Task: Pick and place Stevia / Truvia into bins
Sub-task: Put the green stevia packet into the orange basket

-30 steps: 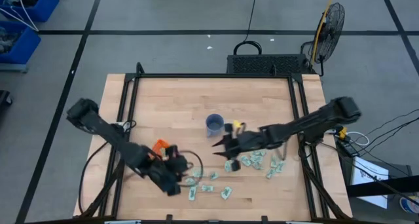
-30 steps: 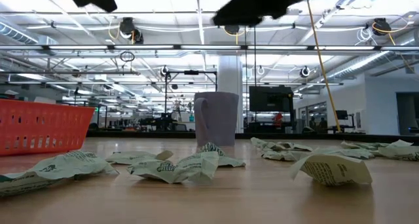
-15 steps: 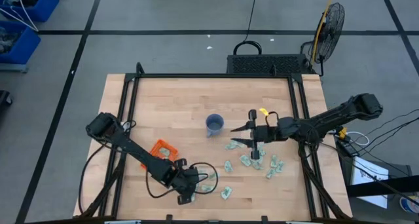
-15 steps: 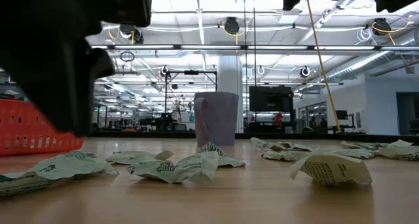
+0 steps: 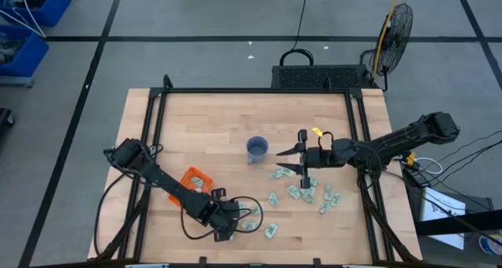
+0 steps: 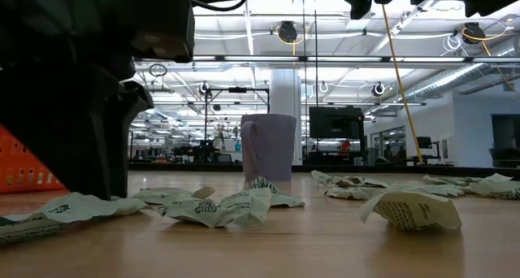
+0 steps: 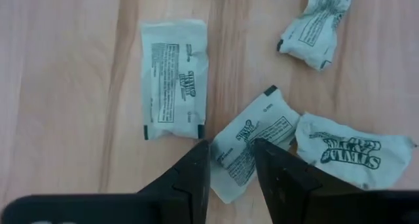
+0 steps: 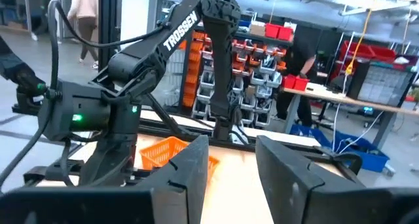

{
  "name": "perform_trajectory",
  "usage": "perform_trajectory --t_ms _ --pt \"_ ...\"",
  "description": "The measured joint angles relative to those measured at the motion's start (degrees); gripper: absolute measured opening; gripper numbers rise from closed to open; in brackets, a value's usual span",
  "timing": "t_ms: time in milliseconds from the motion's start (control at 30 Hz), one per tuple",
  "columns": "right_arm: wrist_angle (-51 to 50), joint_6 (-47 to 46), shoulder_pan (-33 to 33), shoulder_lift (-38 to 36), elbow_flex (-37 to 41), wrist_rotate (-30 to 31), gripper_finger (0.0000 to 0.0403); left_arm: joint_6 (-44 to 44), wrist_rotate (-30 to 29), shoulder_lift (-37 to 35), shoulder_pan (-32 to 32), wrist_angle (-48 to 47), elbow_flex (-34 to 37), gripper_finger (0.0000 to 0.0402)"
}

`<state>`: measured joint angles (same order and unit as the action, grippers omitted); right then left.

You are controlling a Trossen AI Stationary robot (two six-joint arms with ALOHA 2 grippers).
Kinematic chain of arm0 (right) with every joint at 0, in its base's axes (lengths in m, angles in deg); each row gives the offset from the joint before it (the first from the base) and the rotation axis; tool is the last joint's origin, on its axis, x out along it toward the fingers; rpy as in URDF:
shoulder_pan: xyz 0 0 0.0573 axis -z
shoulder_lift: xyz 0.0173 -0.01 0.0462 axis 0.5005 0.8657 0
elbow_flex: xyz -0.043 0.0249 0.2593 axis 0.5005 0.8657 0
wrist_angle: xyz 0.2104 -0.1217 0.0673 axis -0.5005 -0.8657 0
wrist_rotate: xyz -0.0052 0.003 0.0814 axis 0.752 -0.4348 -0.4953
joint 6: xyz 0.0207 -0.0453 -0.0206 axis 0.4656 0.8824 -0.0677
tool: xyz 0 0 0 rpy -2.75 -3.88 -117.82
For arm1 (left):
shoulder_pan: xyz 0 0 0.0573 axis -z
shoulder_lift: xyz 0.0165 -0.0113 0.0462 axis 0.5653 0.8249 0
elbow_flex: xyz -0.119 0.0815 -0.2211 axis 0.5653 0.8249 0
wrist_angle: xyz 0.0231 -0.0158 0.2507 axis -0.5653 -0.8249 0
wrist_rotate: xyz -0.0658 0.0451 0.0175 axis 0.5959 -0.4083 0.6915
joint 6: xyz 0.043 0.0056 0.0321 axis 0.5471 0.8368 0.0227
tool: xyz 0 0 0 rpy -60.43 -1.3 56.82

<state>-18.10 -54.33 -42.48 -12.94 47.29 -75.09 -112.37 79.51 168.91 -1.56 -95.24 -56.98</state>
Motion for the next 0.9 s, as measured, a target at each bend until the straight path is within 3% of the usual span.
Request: perform_trajectory --t_ms 233,400,533,733,900 --pt "-1.32 -1.21 -0.02 0.02 0.0 0.0 0.012 0.88 2.08 -1.09 0.0 0.53 0.12 0.0013" --pt "-4.41 -3.16 -0.02 0.02 0.0 -0.02 0.012 2.95 -0.15 -6.0 0.0 -1.94 0.2 0.0009" --pt "-3.64 -3.33 -0.02 0.0 0.0 -0.02 0.0121 1.01 -2.99 -13.39 0.13 -9.76 -1.36 0.0007" --pt "-2.95 -2.03 -0.02 -0.01 -0.02 -0.02 0.0121 -15.23 -8.67 -22.94 2.61 -29.51 -1.79 0.0004" --pt "-2.16 -1.8 -0.02 0.02 -0.02 -0.01 0.0121 -31.36 -11.1 -23.71 5.17 -39.1 -0.49 0.0013"
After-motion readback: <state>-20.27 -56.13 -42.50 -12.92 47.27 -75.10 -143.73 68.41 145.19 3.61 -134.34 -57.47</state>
